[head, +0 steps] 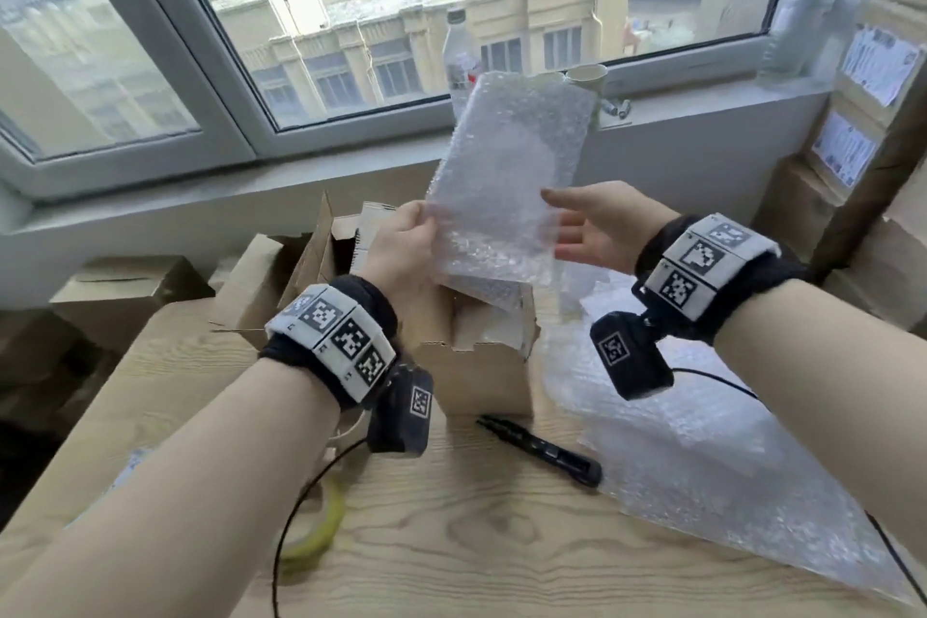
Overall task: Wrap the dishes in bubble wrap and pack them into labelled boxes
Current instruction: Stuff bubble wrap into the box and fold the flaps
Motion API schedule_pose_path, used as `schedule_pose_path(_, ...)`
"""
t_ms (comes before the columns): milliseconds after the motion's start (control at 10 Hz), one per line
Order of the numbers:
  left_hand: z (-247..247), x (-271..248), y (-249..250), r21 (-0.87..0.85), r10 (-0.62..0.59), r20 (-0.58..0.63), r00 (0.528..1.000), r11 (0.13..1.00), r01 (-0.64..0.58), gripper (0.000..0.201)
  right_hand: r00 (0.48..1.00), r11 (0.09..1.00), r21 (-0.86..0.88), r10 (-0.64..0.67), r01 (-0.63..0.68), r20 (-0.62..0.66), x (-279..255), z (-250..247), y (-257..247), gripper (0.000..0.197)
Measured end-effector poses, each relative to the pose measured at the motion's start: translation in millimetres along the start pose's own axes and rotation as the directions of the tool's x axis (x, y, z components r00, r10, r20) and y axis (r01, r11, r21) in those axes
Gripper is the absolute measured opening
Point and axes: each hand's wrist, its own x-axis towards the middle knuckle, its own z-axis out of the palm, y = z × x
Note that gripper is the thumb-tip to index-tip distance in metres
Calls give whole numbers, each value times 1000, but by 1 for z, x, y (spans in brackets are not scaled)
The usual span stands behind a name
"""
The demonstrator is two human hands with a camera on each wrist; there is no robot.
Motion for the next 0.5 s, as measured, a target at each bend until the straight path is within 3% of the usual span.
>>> schedule_pose_path(100,-15,10,3,27,-149,121,981,989,146,22,987,956,-286,-100,61,-125,15,27,-8,24)
schedule_pose_path(200,-32,30,-3,240,-255,136,957,946,218,25,969,652,-758,-176,-15,-171,27,52,-19,25)
schedule_pose_path(300,-44,45,-9,417,-292,194,937,889,191,25,988,200,-975,-101,-93,-115,46,74,-12,18)
schedule_pose_path(400,-48,56,-19,778,-208,311,927,617,-123,33,986,100,-986,-92,-132,-141,60,96,7,17)
schedule_pose_path(500,-50,61,-36,838,-219,405,888,478,-265,33,971,26,-973,-68,-228,-229,77,110,20,41)
